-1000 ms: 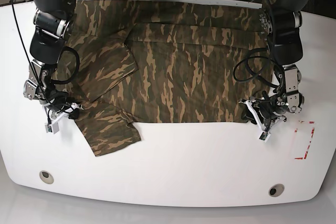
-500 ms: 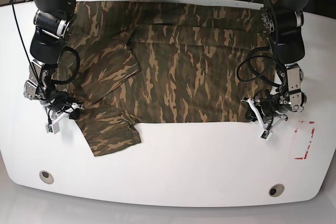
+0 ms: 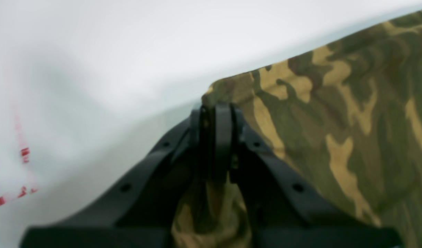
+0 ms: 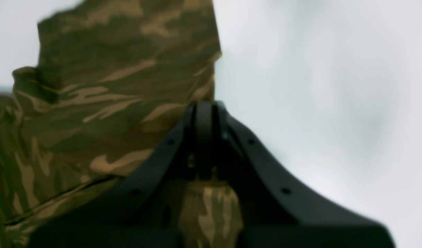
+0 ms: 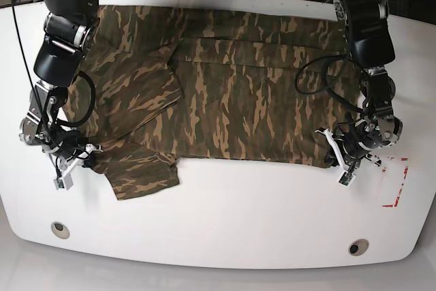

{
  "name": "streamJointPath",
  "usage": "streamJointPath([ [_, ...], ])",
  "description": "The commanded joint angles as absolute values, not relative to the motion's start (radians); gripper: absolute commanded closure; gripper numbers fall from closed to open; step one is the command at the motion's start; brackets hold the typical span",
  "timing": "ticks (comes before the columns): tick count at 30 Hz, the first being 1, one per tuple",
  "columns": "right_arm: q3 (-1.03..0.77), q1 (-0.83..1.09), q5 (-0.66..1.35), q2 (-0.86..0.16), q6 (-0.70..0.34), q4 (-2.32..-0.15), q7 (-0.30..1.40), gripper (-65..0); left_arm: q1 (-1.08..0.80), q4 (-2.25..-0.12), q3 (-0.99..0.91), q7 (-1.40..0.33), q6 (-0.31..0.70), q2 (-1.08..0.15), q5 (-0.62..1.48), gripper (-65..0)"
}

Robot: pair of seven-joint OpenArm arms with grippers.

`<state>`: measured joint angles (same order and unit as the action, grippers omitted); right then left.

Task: Layout the t-shirt on the table in an organized manner, then fold the t-shirt properly
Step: 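Lift the grasped edge and fold it toward the robot's base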

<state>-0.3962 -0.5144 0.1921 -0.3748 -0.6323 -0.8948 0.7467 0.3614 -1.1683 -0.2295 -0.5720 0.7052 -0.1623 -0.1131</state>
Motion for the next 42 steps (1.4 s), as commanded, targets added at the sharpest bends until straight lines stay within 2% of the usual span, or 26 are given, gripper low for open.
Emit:
streamJointPath([
  [1, -0.404, -0.526, 0.202, -0.398, -0.631, -1.003, 0.808, 0.0, 0.371, -1.248, -0.232, -0.595, 0.698, -0.171, -0.105, -2.7],
  [13, -0.41, -0.352, 0.202, -0.387, -0.628, -1.419, 1.09, 0.0, 0.259, -1.458, -0.232, -0.668, 0.698, -0.174, -0.105, -2.7],
  [24, -0.521, -0.174, 0.202, -0.331, -0.63, -1.776, 1.302, 0.0, 0.15, -1.59, -0.232, -0.702, 0.698, -0.194, -0.105, -2.7],
  [30, -0.521, -0.053, 0.202, -0.302, -0.63, -1.89, 1.32, 0.0, 0.074, -1.636, -0.232, -0.704, 0.698, -0.199, -0.107, -2.7],
  [38, -0.522, 0.064, 0.202, -0.252, -0.63, -1.908, 1.32, 0.0, -0.027, -1.676, -0.231, -0.751, 0.698, -0.229, -0.107, -3.1],
  [40, -0.522, 0.087, 0.202, -0.242, -0.628, -1.908, 1.32, -2.1, -0.045, -1.676, -0.231, -0.757, 0.698, -0.231, -0.107, -3.2],
  [42, -0.522, 0.111, 0.202, -0.226, -0.628, -1.908, 1.311, -7.3, -0.064, -1.676, -0.231, -0.757, 0.698, -0.231, -0.107, -4.0],
])
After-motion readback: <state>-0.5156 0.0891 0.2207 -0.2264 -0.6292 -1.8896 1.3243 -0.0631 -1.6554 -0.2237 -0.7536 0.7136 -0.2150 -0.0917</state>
